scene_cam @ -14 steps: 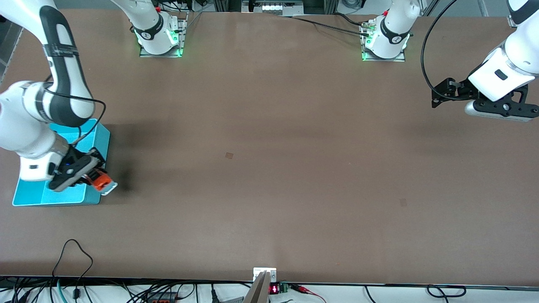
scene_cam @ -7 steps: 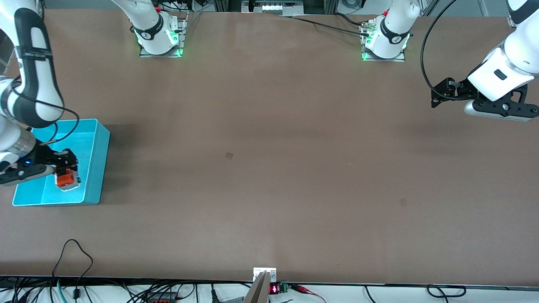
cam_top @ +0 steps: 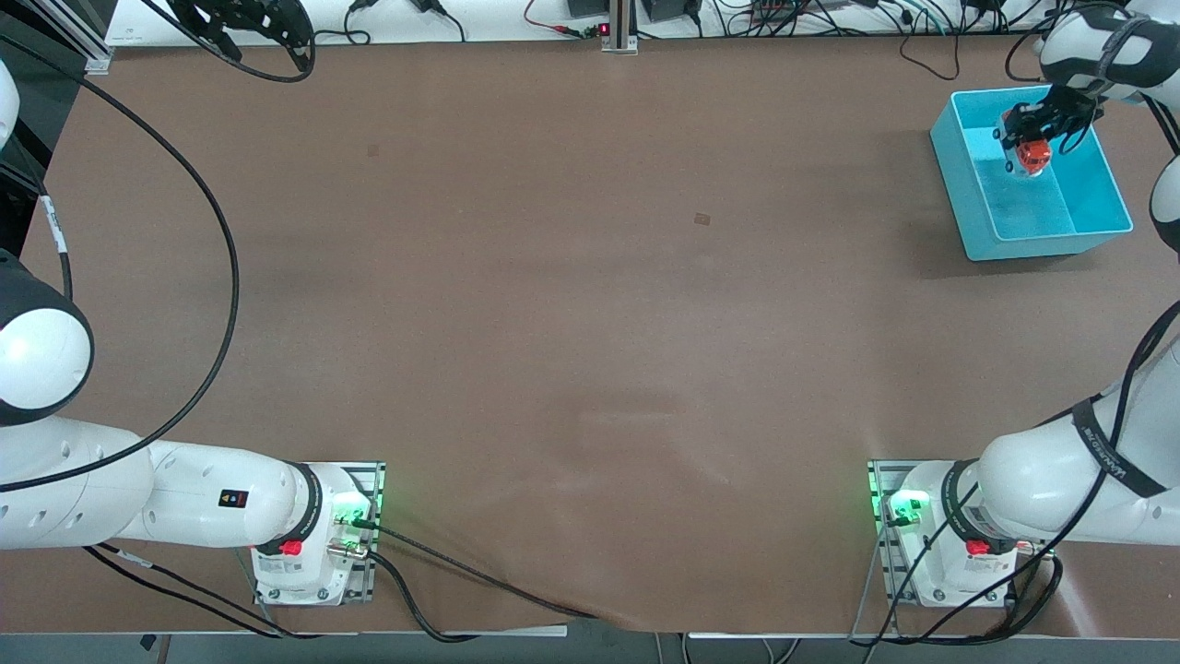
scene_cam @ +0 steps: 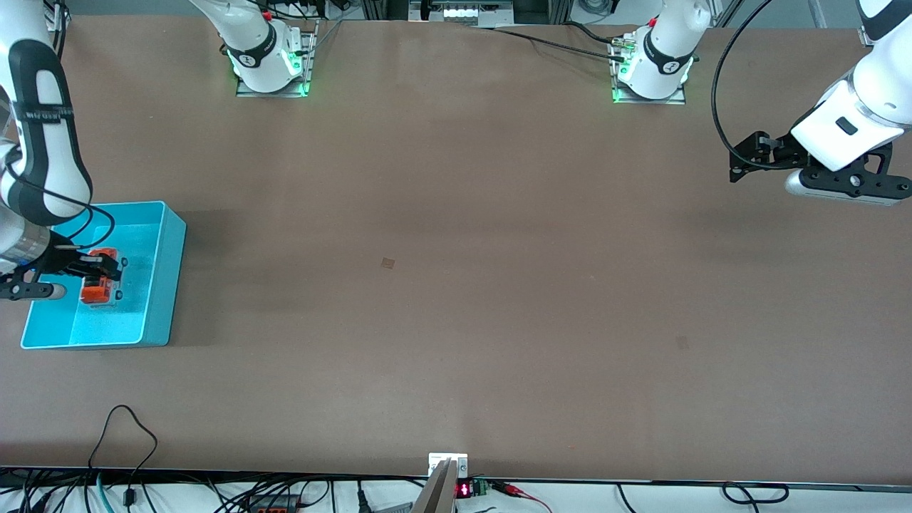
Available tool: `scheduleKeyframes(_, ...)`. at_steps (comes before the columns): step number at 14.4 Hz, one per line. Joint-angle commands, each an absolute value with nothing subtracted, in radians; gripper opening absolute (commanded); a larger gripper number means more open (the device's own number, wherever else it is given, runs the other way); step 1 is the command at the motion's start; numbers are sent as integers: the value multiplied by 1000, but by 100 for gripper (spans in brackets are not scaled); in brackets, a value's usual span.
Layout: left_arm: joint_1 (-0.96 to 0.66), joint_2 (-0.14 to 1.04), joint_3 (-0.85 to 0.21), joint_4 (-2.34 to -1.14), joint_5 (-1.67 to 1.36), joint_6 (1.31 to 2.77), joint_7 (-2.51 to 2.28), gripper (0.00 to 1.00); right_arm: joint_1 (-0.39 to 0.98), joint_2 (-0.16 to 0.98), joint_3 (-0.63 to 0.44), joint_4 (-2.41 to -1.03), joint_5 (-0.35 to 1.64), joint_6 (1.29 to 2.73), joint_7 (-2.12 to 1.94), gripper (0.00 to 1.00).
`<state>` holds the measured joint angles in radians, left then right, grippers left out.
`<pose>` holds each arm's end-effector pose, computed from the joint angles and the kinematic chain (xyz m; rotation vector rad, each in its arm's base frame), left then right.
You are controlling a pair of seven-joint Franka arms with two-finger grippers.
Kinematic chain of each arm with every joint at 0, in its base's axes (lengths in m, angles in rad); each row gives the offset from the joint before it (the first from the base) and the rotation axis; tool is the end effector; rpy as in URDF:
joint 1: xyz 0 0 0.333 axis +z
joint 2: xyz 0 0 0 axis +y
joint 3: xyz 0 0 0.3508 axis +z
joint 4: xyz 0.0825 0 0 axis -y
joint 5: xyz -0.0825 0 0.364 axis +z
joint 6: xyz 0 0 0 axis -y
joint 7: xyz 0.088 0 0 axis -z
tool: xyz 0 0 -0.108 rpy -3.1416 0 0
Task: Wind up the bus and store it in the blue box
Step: 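Lower the held bus into the blue box with the right gripper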
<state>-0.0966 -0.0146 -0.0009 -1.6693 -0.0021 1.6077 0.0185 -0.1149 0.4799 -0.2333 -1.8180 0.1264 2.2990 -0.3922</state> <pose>0.5273 -0.0518 0.6247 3.1352 -0.1818 -0.0739 0.6173 -0.2044 0.3250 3.1244 -0.0206 0.0178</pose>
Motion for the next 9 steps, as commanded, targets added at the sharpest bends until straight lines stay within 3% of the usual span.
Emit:
scheduleKeyframes(1,-103,-18,0,-1655,-8,1595,6,100,-127,567,-222,-1738,123,2293,-356,4)
scheduleKeyframes(6,-103,-18,0,-1655,-8,1595,6,100,-160,607,-222,-1735,126,2312,-362,11)
scheduleKeyframes(9,-103,-18,0,-1655,-8,1595,6,100,-176,630,-222,-1740,133,2354,-374,21)
